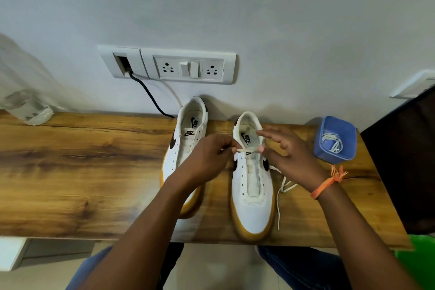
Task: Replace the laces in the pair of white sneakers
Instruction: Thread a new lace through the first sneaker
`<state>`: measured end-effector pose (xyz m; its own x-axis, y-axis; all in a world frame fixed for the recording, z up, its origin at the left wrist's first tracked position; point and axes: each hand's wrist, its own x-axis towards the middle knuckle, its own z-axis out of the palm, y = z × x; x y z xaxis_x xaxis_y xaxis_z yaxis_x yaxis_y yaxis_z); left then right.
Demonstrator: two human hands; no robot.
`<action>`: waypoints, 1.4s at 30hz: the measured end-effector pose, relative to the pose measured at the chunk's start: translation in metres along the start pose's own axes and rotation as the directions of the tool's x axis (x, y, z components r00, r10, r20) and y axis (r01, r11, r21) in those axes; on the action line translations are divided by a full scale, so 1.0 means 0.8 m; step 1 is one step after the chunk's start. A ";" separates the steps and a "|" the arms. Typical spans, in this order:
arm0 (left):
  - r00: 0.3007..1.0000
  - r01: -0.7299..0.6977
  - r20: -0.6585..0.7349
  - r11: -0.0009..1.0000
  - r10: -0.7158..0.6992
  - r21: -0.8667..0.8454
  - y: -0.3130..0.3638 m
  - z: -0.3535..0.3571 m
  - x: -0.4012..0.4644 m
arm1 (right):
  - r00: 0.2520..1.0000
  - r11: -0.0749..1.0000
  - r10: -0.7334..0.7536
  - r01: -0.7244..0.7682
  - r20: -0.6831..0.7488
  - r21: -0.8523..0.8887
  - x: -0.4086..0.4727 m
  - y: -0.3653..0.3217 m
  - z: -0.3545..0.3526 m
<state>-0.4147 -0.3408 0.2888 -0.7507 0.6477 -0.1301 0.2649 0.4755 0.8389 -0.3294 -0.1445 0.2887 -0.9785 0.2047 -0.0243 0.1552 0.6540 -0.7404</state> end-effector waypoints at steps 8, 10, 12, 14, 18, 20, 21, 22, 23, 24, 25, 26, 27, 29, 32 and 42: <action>0.985 0.002 -0.167 0.981 -0.035 -0.193 0.005 0.009 -0.002 | 0.995 0.939 0.097 -0.089 -0.007 0.332 -0.003 -0.020 0.029; 0.979 0.038 -0.183 0.964 -0.088 -0.262 0.005 0.010 -0.001 | 0.992 0.932 0.124 -0.114 -0.006 0.343 -0.003 -0.016 0.024; 0.983 0.043 -0.156 0.955 -0.092 -0.292 0.004 0.009 0.001 | 0.989 0.908 0.138 -0.148 0.053 0.391 -0.004 -0.015 0.019; 0.984 0.044 -0.153 0.959 -0.090 -0.279 0.004 0.011 0.002 | 0.987 0.919 0.151 -0.160 0.052 0.360 -0.003 -0.014 0.020; 0.958 0.099 -0.251 0.980 -0.141 -0.175 -0.008 0.014 0.006 | 0.968 0.980 0.186 -0.172 -0.171 0.096 0.004 0.002 0.030; 0.945 0.147 -0.272 0.978 -0.182 -0.145 -0.015 0.018 0.008 | 0.955 0.985 0.158 -0.168 -0.251 -0.022 0.009 0.013 0.037; 0.942 0.165 -0.273 0.977 -0.196 -0.132 -0.018 0.021 0.009 | 0.954 0.984 0.132 -0.158 -0.270 -0.078 0.010 0.017 0.042; 0.940 0.175 -0.274 0.977 -0.203 -0.122 -0.018 0.024 0.009 | 0.954 0.977 0.099 -0.147 -0.284 -0.153 0.012 0.020 0.047; 0.939 0.184 -0.272 0.976 -0.210 -0.120 -0.019 0.028 0.010 | 0.955 0.961 0.064 -0.138 -0.291 -0.240 0.014 0.020 0.052; 0.939 0.188 -0.265 0.974 -0.217 -0.130 -0.019 0.033 0.011 | 0.955 0.938 0.035 -0.134 -0.296 -0.321 0.015 0.021 0.057; 0.940 0.195 -0.253 0.970 -0.227 -0.145 -0.019 0.037 0.012 | 0.952 0.917 0.011 -0.132 -0.306 -0.376 0.017 0.020 0.060; 0.942 0.202 -0.238 0.966 -0.237 -0.160 -0.020 0.041 0.013 | 0.949 0.907 0.008 -0.140 -0.315 -0.398 0.018 0.020 0.065; 0.943 0.210 -0.223 0.963 -0.245 -0.170 -0.021 0.044 0.014 | 0.947 0.905 0.022 -0.155 -0.320 -0.397 0.020 0.019 0.068; 0.945 0.230 -0.195 0.956 -0.264 -0.182 -0.024 0.051 0.015 | 0.944 0.920 0.102 -0.210 -0.314 -0.331 0.021 0.019 0.077; 0.945 0.248 -0.153 0.938 -0.289 -0.241 -0.027 0.057 0.017 | 0.910 0.931 0.286 -0.338 -0.300 -0.140 0.024 0.016 0.082; 0.922 0.297 -0.126 0.876 -0.367 -0.379 -0.032 0.068 0.018 | 0.875 0.904 0.425 -0.425 -0.229 0.056 0.026 0.009 0.092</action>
<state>-0.3991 -0.3115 0.2365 -0.8652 0.3480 -0.3609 -0.2200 0.3833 0.8970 -0.3586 -0.1892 0.2333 -0.7595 0.6245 -0.1822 0.5482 0.4636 -0.6961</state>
